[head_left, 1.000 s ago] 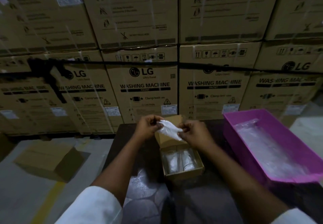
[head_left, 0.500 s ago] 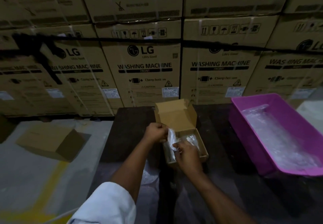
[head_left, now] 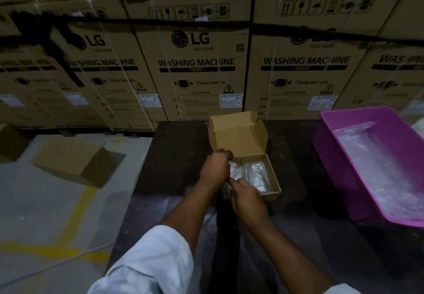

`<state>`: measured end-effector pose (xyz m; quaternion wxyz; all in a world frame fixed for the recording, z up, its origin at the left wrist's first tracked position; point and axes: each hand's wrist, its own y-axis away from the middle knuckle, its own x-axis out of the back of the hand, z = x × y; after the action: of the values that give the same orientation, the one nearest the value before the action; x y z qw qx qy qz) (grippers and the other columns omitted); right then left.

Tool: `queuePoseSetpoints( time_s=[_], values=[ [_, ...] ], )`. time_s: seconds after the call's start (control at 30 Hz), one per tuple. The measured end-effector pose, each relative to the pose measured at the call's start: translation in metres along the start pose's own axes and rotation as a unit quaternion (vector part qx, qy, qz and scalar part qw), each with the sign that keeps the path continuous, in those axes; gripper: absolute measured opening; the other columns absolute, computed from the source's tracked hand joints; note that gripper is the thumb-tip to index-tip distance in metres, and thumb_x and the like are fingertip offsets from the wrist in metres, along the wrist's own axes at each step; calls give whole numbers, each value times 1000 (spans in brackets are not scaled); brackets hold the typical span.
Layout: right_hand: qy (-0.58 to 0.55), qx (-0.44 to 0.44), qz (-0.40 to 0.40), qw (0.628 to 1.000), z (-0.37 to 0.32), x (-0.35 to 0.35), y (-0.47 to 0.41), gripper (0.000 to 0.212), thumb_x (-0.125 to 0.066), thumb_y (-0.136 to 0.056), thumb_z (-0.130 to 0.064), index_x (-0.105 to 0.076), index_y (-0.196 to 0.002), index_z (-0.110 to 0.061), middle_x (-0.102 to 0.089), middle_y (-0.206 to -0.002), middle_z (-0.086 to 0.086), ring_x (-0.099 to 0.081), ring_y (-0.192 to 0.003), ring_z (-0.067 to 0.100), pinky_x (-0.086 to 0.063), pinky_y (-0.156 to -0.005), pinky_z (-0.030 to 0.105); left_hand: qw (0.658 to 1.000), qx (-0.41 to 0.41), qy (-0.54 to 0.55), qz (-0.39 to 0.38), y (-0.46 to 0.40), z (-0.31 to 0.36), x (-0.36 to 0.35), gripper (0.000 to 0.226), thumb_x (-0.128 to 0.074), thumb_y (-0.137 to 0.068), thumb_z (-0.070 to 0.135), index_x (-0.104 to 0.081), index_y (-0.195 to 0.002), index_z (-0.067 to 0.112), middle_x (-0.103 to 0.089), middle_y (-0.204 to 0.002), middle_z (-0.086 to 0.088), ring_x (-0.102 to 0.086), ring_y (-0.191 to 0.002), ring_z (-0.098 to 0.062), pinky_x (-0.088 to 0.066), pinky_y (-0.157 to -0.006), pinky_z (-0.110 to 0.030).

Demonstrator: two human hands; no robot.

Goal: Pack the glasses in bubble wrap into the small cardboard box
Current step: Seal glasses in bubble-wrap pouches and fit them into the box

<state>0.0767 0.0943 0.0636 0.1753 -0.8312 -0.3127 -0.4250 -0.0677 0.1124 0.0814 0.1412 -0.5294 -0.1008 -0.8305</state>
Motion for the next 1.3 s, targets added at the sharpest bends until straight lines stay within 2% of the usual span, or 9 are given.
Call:
queuePoseSetpoints(
  time_s=[0.1,0.23,0.33,0.57,0.73,0.93,1.07,1.2,1.3],
  values=[
    [46,1,-29,999,3,1,-1,39,-45,-93,-17,-52,-131,-24,-55,-106,4,-61,-87,27,-50,-73,35,998,-26,-60,-24,-6,1,-2,28,-55,-83,5,-65,-108,13,-58,-110,-11,-61,-95,-33,-52,-81,-39],
    [70,-5,-39,997,3,4,-5,29,-48,-87,-15,-62,-112,-19,-57,-103,6,-63,-84,33,-50,-71,38,992,-45,-99,-57,-13,5,-2,25,-56,-82,6,-67,-104,13,-58,-110,-11,-60,-98,-32,-46,-78,-32],
    [105,-8,-47,993,-1,5,-9,24,-49,-87,-15,-64,-106,-15,-59,-104,7,-63,-87,32,-49,-70,36,991,-43,-98,-78,-18,8,-1,27,-60,-81,6,-69,-104,14,-61,-111,-13,-61,-99,-31,-49,-81,-33],
    [119,-11,-29,992,12,12,-6,29,-46,-91,-13,-61,-116,-18,-57,-111,6,-60,-95,27,-47,-74,34,996,37,80,11,-18,12,-7,20,-63,-75,4,-75,-90,11,-73,-94,-5,-67,-88,-22,-49,-72,-23],
    [136,2,-28,990,15,14,-6,31,-45,-94,-15,-59,-121,-18,-55,-112,3,-57,-100,23,-47,-77,33,996,20,78,23,-16,10,-5,19,-63,-73,3,-73,-88,9,-73,-93,-8,-67,-87,-27,-55,-74,-32],
    [120,34,-54,991,-5,3,-5,25,-46,-91,-11,-63,-109,-13,-57,-108,7,-59,-95,27,-47,-74,36,993,9,-109,-44,-5,0,0,26,-54,-83,8,-63,-106,16,-55,-111,-11,-59,-93,-35,-46,-71,-34],
    [129,8,-81,988,-12,2,-5,26,-46,-88,-10,-63,-108,-11,-56,-111,8,-58,-96,28,-47,-77,37,982,-19,-174,-71,-2,6,-1,28,-53,-85,7,-62,-111,14,-49,-117,-12,-59,-96,-36,-50,-79,-40],
    [111,-7,-81,990,-12,8,-3,28,-48,-85,-10,-61,-110,-9,-56,-112,8,-59,-97,30,-47,-79,36,994,-3,-78,-75,-7,5,-1,30,-58,-79,5,-70,-105,15,-58,-113,-12,-61,-98,-33,-47,-80,-30],
    [71,-14,-29,997,-2,12,-5,29,-50,-85,-11,-63,-110,-11,-58,-109,6,-61,-90,29,-48,-73,34,997,15,74,0,-11,10,6,25,-62,-75,5,-75,-95,10,-70,-101,-9,-65,-90,-24,-38,-68,-18]
  ],
)
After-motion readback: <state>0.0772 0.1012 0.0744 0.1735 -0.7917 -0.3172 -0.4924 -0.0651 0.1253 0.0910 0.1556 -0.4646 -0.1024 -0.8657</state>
